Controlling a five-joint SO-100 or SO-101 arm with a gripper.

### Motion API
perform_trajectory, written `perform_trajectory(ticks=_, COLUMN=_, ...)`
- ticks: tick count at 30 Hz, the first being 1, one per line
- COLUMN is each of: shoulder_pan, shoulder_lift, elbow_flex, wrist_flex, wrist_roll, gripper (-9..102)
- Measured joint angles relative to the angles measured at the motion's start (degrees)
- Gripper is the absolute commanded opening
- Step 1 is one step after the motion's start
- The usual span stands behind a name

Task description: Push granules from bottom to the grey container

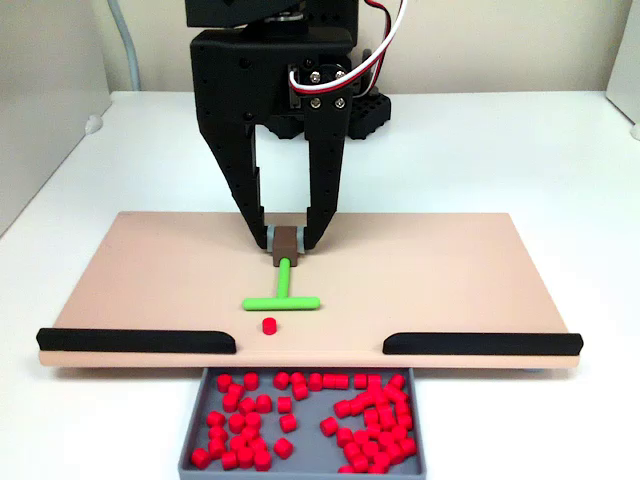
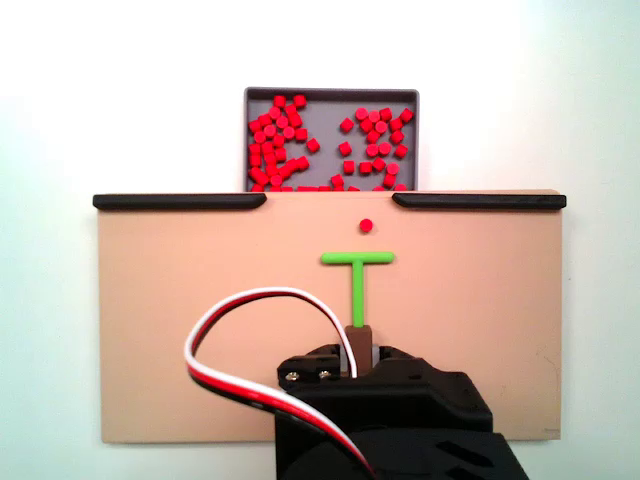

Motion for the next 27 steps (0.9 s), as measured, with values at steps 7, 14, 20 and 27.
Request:
perform_trajectory(ticks=7, shoulder_pan=0.0, shoulder_lift=-2.46, elbow_flex=-2.9, wrist_flex=0.0, wrist_roll=0.09, gripper=0)
perform_trajectory(ticks=14, shoulder_pan=0.0, shoulder_lift=-5.36, elbow_flex=-6.24, wrist_flex=0.0, wrist_roll=0.53, gripper=0)
perform_trajectory(ticks=20, shoulder_pan=0.0, shoulder_lift=-7.82, elbow_flex=-9.4, wrist_flex=0.09, wrist_roll=0.53, gripper=0)
perform_trajectory(ticks=27, shoulder_pan=-1.14, shoulder_lift=-10.63, elbow_flex=-13.01, wrist_flex=0.44, wrist_roll=1.05, gripper=0)
